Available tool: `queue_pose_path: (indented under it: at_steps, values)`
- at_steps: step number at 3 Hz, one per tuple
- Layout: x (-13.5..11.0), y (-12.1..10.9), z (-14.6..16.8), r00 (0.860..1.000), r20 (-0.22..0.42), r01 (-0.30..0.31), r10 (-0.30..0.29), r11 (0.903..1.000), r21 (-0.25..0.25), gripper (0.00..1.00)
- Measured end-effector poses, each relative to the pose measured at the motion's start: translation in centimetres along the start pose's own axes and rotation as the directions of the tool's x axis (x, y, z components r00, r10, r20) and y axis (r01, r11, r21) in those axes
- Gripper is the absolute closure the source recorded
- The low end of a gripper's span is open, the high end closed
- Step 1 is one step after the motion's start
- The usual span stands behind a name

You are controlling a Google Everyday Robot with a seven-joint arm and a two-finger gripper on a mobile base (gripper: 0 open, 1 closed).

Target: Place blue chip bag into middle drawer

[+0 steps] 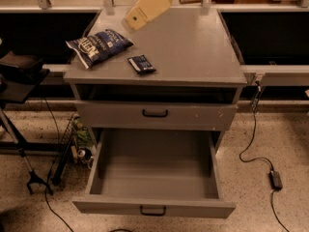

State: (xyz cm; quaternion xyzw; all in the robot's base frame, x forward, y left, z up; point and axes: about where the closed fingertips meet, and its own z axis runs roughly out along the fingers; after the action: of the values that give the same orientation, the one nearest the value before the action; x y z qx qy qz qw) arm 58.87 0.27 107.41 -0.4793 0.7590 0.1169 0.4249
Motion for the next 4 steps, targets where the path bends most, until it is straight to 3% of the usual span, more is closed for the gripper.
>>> queue_pose_path:
  at_steps: [1,2,3,4]
  values:
    - [-0.4,0.4,1.3,1.000,-0.012,-0.001,0.000,0.9994,-0.034,0.00]
    - [-1.4,2.3,6.7,1.000,0.007,0.012,-0.011,0.9830,-0.183,0.00]
    - [-1.4,4.0,14.4,1.000,0.007,0.001,0.001,0.9483,-0.318,0.00]
    - [-0.3,3.7,20.6,0.998,-0.039,-0.066,0.057,0.9492,-0.308,0.00]
